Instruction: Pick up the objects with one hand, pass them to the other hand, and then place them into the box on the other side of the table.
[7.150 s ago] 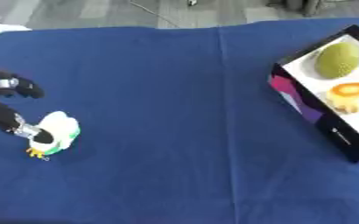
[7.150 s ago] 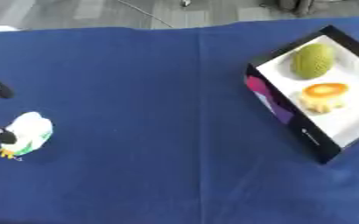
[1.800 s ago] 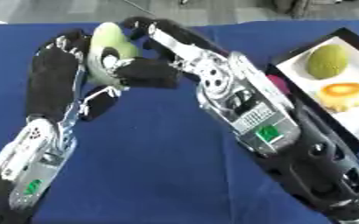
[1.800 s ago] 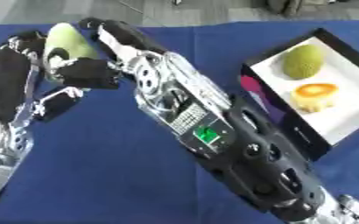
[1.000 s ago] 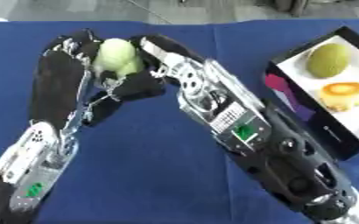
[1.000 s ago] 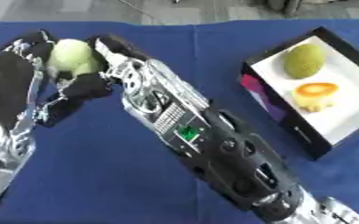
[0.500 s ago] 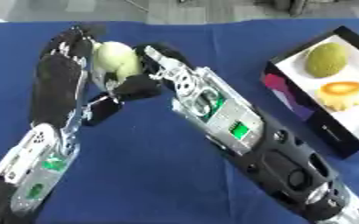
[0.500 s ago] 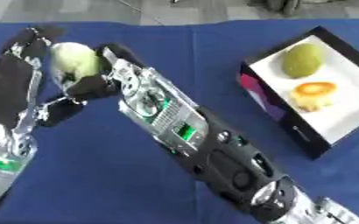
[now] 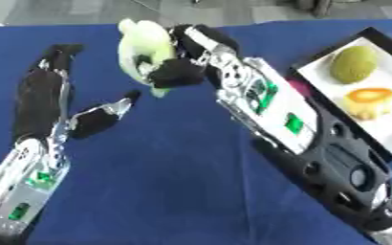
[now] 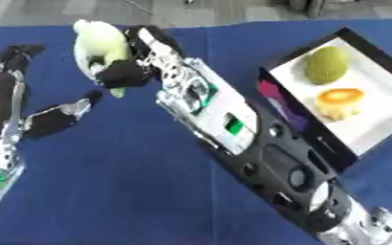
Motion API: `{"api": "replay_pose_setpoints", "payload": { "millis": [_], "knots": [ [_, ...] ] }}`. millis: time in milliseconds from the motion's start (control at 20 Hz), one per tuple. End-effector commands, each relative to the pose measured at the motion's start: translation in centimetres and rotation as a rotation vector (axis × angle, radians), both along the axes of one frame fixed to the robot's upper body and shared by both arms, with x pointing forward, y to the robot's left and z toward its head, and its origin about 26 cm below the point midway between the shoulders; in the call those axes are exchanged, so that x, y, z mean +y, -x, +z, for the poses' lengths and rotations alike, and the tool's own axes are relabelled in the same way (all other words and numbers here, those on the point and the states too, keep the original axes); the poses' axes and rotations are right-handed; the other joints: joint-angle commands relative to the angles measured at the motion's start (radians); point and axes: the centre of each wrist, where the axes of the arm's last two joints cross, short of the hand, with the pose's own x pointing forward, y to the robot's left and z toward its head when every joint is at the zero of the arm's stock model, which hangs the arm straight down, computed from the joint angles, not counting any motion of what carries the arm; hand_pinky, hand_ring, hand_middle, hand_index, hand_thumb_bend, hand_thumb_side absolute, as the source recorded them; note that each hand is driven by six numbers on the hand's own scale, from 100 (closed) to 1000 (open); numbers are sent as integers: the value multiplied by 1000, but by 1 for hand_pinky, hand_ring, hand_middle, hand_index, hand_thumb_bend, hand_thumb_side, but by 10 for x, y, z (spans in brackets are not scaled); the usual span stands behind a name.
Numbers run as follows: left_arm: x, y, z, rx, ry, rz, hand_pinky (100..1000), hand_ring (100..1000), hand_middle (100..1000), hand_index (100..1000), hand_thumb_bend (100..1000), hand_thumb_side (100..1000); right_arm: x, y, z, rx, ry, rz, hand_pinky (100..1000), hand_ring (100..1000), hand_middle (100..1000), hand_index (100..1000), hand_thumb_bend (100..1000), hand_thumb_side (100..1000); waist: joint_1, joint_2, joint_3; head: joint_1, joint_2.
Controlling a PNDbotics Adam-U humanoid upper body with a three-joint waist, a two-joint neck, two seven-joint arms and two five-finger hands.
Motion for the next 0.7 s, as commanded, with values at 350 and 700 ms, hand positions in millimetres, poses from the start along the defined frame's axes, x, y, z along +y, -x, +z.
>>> {"api": "replay_pose_setpoints", "payload": {
  "millis": [350, 700],
  "knots": [
    [47, 23, 35, 19, 182, -93, 765, 699, 658, 771, 140, 738, -99, -30, 37, -33, -106, -585, 575, 587, 383, 508, 100, 100, 4, -24, -9, 2, -13],
    [82, 26, 37, 108, 657, -219, 777, 674, 637, 767, 100, 857, -184, -52, 29, -34, -65, -942, 599, 591, 391, 513, 100, 100, 3, -22, -7, -39, -27]
  ]
}}
